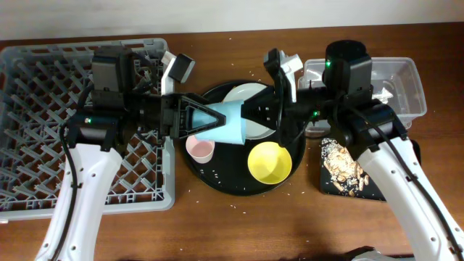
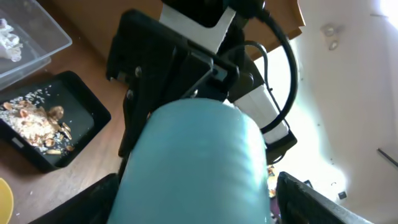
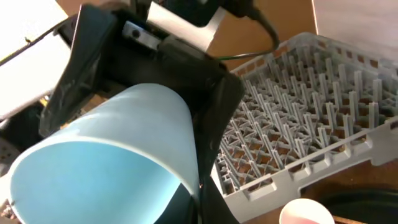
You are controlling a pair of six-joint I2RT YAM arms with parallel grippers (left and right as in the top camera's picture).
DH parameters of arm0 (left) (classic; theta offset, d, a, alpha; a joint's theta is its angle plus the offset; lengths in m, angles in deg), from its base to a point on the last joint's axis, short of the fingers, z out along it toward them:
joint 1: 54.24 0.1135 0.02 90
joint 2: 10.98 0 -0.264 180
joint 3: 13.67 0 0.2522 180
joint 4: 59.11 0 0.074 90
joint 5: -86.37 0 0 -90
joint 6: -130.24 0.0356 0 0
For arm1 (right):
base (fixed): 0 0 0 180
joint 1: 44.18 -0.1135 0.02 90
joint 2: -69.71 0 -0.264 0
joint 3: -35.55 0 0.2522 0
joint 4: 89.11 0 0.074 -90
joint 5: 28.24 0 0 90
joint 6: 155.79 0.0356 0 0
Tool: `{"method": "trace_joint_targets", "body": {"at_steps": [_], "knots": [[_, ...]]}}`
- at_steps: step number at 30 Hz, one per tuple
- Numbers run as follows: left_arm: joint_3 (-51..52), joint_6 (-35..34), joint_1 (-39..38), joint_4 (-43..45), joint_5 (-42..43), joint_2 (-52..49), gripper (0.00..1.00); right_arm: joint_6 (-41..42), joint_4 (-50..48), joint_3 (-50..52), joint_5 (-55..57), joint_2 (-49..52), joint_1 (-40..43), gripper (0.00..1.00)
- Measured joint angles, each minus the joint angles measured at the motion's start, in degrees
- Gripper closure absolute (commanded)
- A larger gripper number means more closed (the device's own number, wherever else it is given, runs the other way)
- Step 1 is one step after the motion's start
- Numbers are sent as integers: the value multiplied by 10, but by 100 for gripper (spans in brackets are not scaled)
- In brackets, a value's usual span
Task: Sort waste into correct bins and load items into the dishwasher rack
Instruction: 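Grasp the blue cup with the right gripper and pass it to the left gripper, then lower the blue cup into the rack's front-left corner with the left gripper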
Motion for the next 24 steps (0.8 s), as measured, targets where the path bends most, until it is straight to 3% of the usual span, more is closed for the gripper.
{"method": "trace_joint_targets", "body": {"at_steps": [1,4,5,6,7,9,11,15,17,19,21,24], "knots": [[0,0,0,0,-4,0,22,19,-3,0,13,0,0,96],[0,0,0,0,-17,0,44,38,-5,0,26,0,0,96],[0,2,0,0,-21,-1,49,46,-5,0,27,0,0,64],[0,5,0,0,-22,-1,49,48,-3,0,28,0,0,24],[0,4,0,0,-22,-1,49,51,-3,0,39,0,0,1],[0,4,0,-1,-35,0,50,50,-5,0,59,0,8,2],[-2,6,4,-40,-146,1,49,59,11,0,74,0,49,1],[-5,-7,47,-238,-542,19,49,87,233,-11,205,-6,83,2],[-6,-38,135,-342,-668,30,53,82,326,-9,326,-7,56,2],[-5,-65,248,-370,-776,32,54,81,328,-9,353,-7,47,1],[-4,-89,373,-372,-868,32,53,81,328,-9,374,-7,46,2],[38,-116,445,-346,-927,26,53,81,328,-9,381,-7,46,2]]}}
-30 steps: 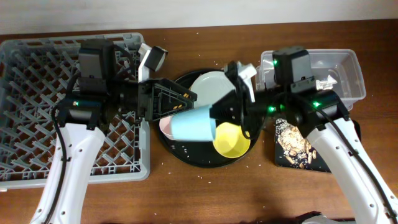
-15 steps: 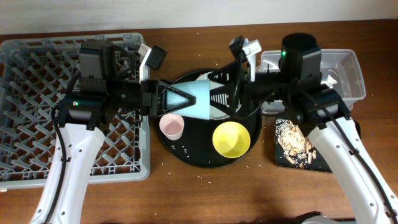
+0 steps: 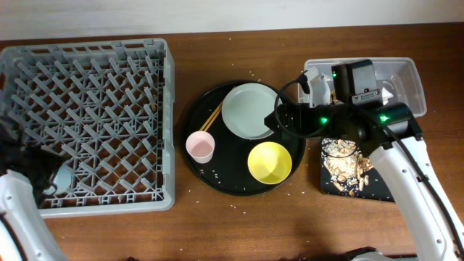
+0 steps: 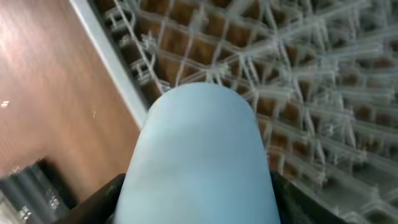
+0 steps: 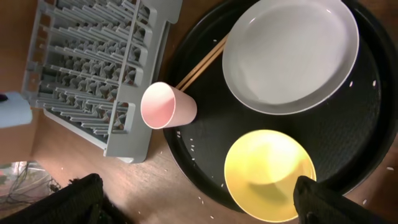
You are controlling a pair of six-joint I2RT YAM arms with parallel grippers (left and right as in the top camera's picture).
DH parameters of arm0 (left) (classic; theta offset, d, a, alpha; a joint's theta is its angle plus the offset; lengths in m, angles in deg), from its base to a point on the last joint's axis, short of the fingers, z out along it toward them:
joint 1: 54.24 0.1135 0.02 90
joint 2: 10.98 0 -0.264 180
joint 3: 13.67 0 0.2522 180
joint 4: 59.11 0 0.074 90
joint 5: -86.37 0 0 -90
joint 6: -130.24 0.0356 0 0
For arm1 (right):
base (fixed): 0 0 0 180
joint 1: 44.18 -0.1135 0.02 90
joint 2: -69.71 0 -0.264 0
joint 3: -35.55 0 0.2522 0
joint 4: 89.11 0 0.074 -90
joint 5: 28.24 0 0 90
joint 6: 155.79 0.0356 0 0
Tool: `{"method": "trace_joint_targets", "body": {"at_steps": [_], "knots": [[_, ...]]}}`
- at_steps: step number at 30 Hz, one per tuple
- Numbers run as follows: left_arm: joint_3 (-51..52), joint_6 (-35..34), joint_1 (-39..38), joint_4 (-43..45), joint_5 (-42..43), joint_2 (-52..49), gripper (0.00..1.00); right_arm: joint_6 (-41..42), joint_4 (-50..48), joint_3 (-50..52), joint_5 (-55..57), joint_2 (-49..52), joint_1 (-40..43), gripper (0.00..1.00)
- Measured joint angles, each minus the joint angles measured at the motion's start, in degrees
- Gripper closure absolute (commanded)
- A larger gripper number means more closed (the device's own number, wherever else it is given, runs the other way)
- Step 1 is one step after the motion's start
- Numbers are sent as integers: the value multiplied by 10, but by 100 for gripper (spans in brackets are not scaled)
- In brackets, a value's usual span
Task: Sort waste into correct bins and load items into the dishwasher rack
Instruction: 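Lower the blue cup into the rack's front-left corner with the left gripper, then grasp the pink cup with the right gripper and hand it to the left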
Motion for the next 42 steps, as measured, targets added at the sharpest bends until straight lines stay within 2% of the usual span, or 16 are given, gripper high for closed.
{"method": "trace_joint_targets", "body": {"at_steps": [1,3,4,9,13,14,16,24,26,29,34,35,36,37,38,42], "knots": [[30,-5,22,25,-8,-12,53,0,1,0,2,0,0,1],[56,-11,66,50,0,-48,37,0,0,0,3,0,0,2],[61,-13,73,56,2,-68,34,0,1,0,3,0,0,2],[61,-18,72,97,31,-164,33,0,7,0,4,0,0,2],[62,-18,72,100,54,-181,34,0,9,0,4,0,0,2],[62,-17,72,101,63,-181,28,0,9,0,4,0,0,2],[62,-11,74,104,98,-181,4,0,9,0,4,0,0,2],[60,26,107,91,227,-138,3,0,5,0,4,0,-3,1],[16,46,72,89,223,-18,3,-23,2,0,6,15,-69,10],[10,64,-28,89,171,69,3,-17,-41,0,51,99,-186,20],[8,170,-197,93,168,94,3,18,-197,2,89,261,-233,33],[8,186,-229,92,171,94,3,22,-225,3,92,278,-234,50],[8,203,-258,92,173,94,3,25,-254,3,94,294,-233,77],[8,219,-285,93,173,94,3,37,-259,3,113,311,-234,91],[8,229,-311,94,173,94,2,45,-248,3,125,328,-233,96],[8,243,-332,109,236,69,1,56,-209,3,70,310,-195,96]]}}
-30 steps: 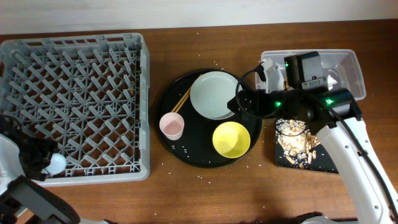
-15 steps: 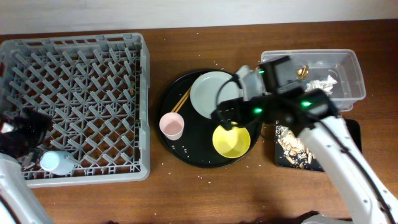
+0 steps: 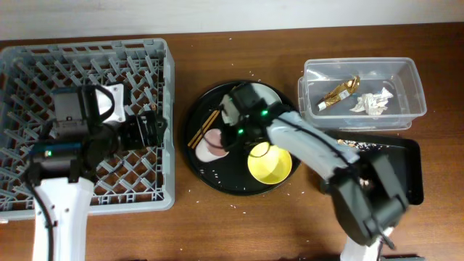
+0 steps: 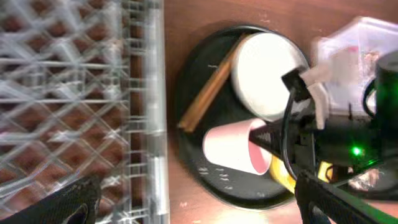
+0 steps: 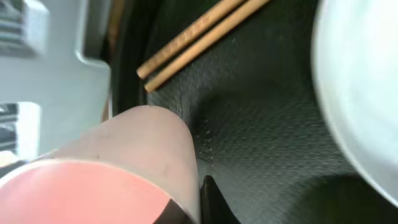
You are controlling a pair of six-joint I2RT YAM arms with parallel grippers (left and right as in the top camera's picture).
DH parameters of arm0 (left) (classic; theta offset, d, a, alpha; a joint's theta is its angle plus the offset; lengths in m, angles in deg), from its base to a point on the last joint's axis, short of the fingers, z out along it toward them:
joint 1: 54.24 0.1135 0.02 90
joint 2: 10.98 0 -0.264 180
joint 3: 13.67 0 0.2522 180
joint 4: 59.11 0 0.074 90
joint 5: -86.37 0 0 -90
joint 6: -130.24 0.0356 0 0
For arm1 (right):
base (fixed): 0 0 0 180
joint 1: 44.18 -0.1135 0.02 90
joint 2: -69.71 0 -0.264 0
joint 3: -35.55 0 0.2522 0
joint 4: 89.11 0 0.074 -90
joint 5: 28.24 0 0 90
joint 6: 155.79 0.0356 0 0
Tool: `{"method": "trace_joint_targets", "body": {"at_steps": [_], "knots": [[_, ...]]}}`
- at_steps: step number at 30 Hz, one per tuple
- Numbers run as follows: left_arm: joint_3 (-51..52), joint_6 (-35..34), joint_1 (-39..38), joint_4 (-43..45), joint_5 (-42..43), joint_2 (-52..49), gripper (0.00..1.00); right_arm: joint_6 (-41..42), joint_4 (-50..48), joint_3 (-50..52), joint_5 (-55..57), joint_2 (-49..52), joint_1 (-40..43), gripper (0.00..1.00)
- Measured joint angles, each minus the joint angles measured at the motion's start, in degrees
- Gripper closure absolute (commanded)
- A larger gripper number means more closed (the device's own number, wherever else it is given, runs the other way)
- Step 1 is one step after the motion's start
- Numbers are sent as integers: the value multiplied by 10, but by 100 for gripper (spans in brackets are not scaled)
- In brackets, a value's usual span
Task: Sort waste into correct bins and load items into the dishwasher rack
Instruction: 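Grasp the pink cup with the right gripper and hand it to the left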
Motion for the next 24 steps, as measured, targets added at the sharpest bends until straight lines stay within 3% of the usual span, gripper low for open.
{"method": "trace_joint_targets", "body": {"at_steps": [3,6,9,13,18,19,20,24], "knots": [[-1,2,-1,57,193,-51,1,-51,54,1,-72,-170,80,96],[-1,4,-1,148,491,-85,1,-146,63,0,-285,-328,187,96],[-1,4,-43,159,633,-85,1,-199,65,0,-407,-344,183,96],[-1,4,-106,177,683,-85,6,-246,64,0,-474,-335,159,96],[-1,-5,-153,177,688,-85,11,-250,57,0,-442,-327,159,96],[-1,-5,-155,177,688,-85,20,-250,45,0,-436,-324,159,96],[-1,-6,-155,177,688,-85,42,-234,1,1,-436,-324,159,96],[-1,-7,-154,179,686,-85,55,-205,-5,1,-445,-324,159,96]]}}
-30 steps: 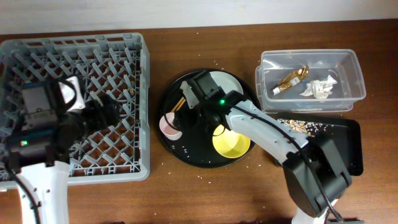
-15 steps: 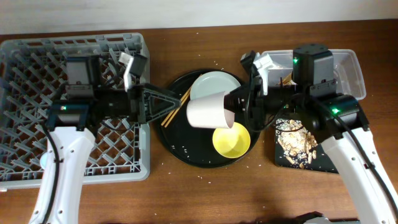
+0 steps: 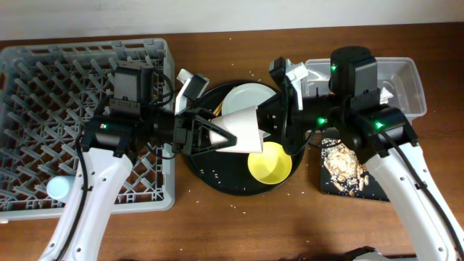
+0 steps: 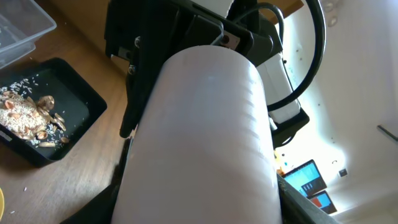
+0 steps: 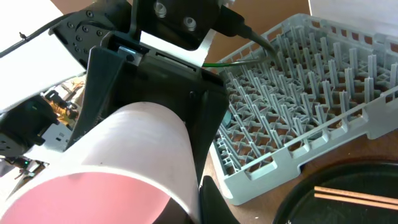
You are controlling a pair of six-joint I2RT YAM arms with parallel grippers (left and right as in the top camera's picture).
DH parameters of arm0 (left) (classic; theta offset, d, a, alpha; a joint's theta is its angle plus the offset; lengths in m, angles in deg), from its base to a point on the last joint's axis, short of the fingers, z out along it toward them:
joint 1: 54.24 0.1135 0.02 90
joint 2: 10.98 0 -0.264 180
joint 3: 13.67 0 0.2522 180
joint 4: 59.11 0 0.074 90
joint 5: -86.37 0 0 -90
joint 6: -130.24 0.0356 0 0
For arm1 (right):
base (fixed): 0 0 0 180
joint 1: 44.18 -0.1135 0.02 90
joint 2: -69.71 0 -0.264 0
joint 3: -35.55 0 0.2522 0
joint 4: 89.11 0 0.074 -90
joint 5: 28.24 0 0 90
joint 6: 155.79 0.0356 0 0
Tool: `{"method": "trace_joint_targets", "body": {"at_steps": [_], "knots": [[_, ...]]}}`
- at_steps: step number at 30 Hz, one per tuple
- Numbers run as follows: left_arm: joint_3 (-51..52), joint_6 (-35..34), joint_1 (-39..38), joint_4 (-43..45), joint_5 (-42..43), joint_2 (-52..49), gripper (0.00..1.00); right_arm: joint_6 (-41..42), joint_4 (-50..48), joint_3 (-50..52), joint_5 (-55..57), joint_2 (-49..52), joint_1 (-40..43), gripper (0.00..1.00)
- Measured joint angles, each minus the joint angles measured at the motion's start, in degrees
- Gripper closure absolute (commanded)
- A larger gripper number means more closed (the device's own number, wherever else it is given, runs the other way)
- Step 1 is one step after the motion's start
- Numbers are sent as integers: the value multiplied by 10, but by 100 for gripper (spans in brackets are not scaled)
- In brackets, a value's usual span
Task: Sort waste into correct bins and load items into the dishwasher rack
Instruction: 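Grasp the pink cup with the right gripper and hand it to the left, then place the pink cup in the rack beside the blue cup with the left gripper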
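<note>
A pink cup [image 3: 243, 130] hangs sideways above the black tray [image 3: 217, 177], held between both grippers. My left gripper [image 3: 210, 135] is shut around its narrow base, and the cup [image 4: 199, 137] fills the left wrist view. My right gripper [image 3: 270, 125] is shut on the rim at the wide end. In the right wrist view the cup's mouth [image 5: 124, 162] faces the camera, with one finger [image 5: 214, 202] at its rim. The grey dishwasher rack [image 3: 43, 94] stands at the left. A blue cup [image 3: 58, 187] lies in its near left corner.
On the tray lie a white plate [image 3: 243, 96], a yellow bowl [image 3: 270, 161] and chopsticks [image 5: 354, 198]. A clear bin [image 3: 406, 80] with wrappers stands at the back right. In front of it is a black tray of food scraps [image 3: 348, 177].
The pink cup was down on the tray in my right gripper, with the left gripper empty over the rack. Now the cup is raised above the tray and both grippers hold it.
First both grippers held the blue cup between them over the tray. Then the left gripper had it at the rack's near left corner, the right gripper empty above the tray. Then the right gripper was on the pink cup. Now the blue cup lies in the rack.
</note>
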Motion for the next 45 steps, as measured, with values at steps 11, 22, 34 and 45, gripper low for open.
{"method": "trace_joint_targets", "body": {"at_steps": [11,22,34,45], "knots": [[-4,-89,31,-111,-484,45,60,105,137,0,240,0,54,1],[-6,-227,432,-279,-934,96,59,107,247,-1,346,-1,54,2],[14,-206,470,-282,-785,-35,61,107,255,-1,348,-1,54,1],[122,-204,420,-228,-763,-35,62,107,256,-1,348,-1,54,2]]}}
